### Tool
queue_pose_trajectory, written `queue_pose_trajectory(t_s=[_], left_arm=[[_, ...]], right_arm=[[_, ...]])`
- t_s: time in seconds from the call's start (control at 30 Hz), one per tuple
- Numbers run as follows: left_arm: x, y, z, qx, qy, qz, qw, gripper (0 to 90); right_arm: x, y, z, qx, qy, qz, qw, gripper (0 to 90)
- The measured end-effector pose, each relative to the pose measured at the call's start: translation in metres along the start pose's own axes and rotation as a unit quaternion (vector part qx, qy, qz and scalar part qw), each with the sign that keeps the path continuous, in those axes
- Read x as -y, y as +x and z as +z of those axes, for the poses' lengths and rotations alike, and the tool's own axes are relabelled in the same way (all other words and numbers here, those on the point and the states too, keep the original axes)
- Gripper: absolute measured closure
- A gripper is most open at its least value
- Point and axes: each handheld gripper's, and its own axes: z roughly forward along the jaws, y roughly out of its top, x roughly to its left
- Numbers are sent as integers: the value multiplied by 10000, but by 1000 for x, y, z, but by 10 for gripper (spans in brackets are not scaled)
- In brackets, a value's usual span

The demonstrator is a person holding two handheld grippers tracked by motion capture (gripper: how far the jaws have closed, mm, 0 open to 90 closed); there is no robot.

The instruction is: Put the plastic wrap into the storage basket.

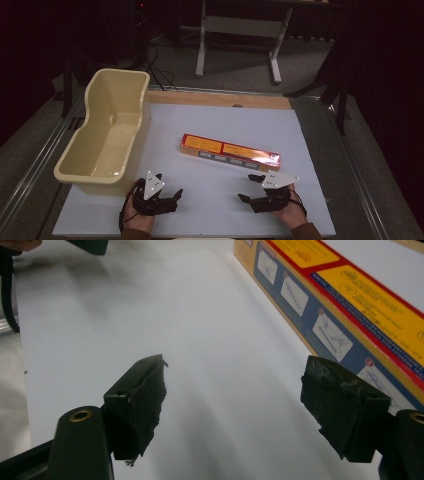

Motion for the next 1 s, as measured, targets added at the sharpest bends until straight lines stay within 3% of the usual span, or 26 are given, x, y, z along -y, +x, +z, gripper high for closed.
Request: queue_pose_trajectory(t_s=[0.57, 0.8, 1.0], left_arm=[[-3, 1, -10, 147, -218, -7, 9997, 154], [-4, -2, -18, 246, -236, 175, 9993, 155], [-8, -2, -31, 342, -319, 321, 9984, 155]], right_arm=[[0, -6, -2, 141, -72, 72, 9998, 252], [-3, -11, -6, 155, -222, 191, 9995, 253], [-13, -20, -11, 183, -303, 158, 9992, 254]])
